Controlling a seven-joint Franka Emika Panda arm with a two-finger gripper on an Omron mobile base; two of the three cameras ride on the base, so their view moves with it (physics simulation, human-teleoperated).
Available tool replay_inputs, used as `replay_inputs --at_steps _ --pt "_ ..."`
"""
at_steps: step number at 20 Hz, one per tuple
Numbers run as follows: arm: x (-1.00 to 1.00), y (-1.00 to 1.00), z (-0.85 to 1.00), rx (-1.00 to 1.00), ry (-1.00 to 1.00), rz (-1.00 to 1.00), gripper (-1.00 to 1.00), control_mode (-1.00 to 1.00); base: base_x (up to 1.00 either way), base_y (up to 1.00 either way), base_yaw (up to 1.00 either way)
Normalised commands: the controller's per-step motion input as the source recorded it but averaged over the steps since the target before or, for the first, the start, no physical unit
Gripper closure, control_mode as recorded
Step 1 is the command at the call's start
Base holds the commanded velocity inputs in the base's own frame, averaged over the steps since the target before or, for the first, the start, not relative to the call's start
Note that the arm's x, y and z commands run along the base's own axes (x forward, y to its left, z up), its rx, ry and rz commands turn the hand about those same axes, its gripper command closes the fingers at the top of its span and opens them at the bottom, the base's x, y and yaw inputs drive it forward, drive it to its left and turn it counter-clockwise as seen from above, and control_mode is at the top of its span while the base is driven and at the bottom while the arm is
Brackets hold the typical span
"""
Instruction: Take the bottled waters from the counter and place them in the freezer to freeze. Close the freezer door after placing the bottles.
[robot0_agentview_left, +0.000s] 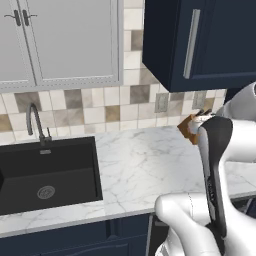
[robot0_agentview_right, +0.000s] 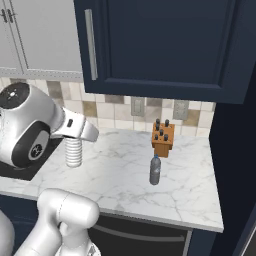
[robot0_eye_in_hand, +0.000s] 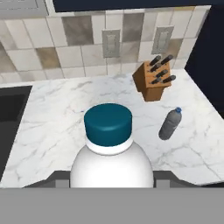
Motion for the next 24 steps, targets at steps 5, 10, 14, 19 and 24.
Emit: replay_inputs --at_steps 5,10,14,19,24 --pt "-0.11 0.00 0.00 0.00 -0.21 -0.47 1.00 -1.00 0.00 0.00 0.00" --pt "-0.51 0.00 0.00 0.00 -0.18 -0.08 1.00 -1.00 0.00 0.00 0.00" --pt "-0.64 -0.03 0.00 0.00 -0.09 0.11 1.00 -1.00 0.00 0.00 0.00" --pt "-0.58 0.00 0.00 -0.03 -0.08 0.16 1.00 -1.00 0.00 0.00 0.00" --pt "-0.16 0.00 -0.08 -0.08 -0.08 0.21 1.00 -1.00 0.00 0.00 0.00"
